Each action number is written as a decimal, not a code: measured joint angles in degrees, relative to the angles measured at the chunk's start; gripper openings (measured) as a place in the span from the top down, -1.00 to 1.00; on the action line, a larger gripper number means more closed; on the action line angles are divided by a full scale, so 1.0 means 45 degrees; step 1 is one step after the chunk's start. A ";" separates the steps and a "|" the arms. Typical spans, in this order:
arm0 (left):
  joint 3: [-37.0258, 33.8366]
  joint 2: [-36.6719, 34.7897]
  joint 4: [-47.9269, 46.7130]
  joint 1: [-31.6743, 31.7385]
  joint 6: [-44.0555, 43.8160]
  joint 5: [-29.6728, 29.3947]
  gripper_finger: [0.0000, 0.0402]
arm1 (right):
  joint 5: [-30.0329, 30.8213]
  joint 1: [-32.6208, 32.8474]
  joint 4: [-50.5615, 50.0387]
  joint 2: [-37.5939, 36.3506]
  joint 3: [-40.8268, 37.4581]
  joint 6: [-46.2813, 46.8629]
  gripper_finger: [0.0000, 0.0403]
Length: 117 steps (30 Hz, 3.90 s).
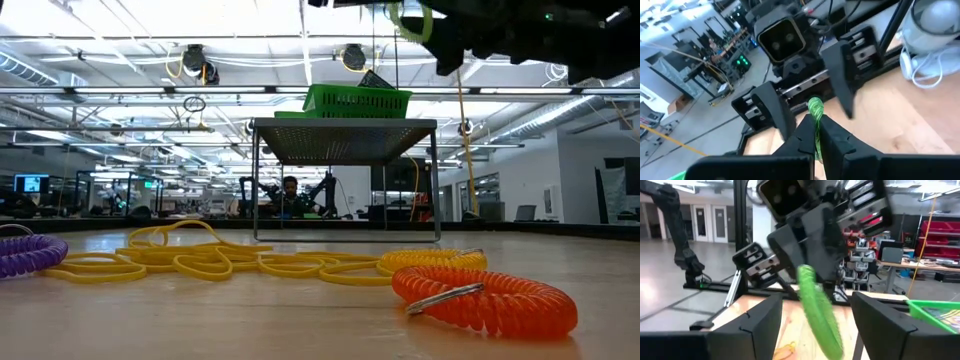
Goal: Pick & Place Office Desk Supplies
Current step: Put the green spring keychain into the right green bin on the shelf, then put the violet spring keychain into the right green bin on the shelf
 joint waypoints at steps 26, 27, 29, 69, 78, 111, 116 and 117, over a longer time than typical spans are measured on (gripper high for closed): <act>0.0018 0.0012 -0.0299 -0.0061 0.0033 -0.0162 0.82 | 0.0035 0.0023 -0.1192 0.0114 0.0176 -0.1533 0.88; 0.0018 0.0012 -0.0261 -0.0061 0.0026 -0.0208 0.82 | 0.0039 0.0023 -0.1223 0.0114 0.0176 -0.1541 0.88; 0.0018 0.0012 -0.0086 -0.0061 -0.0357 -0.0421 0.79 | 0.0039 0.0018 -0.1216 0.0114 0.0176 -0.1541 0.90; -0.9741 -0.8421 0.0042 0.0851 -0.7712 -0.5427 -0.14 | -0.1193 -0.7119 -0.8516 0.0187 0.6994 0.0620 0.91; -0.9920 -0.8172 0.0061 0.0998 -0.7699 -0.5270 -0.14 | -0.1389 -0.9598 -0.8632 0.2079 0.7151 0.1616 0.90; -0.9916 -0.8167 0.0008 0.0978 -0.8382 -0.4507 -0.14 | -0.5945 -0.7909 -0.8853 -0.0732 0.6563 0.0183 0.11; -0.9915 -0.8238 -0.0125 0.0842 -0.8321 -0.0945 -0.14 | -0.6461 -0.6159 -0.9028 -0.2683 0.5415 0.0169 0.17; -0.9910 -0.8285 -0.0188 0.0691 -0.8317 -0.0384 -0.14 | -0.6382 -0.5802 -0.9033 -0.3077 0.5100 0.0169 0.18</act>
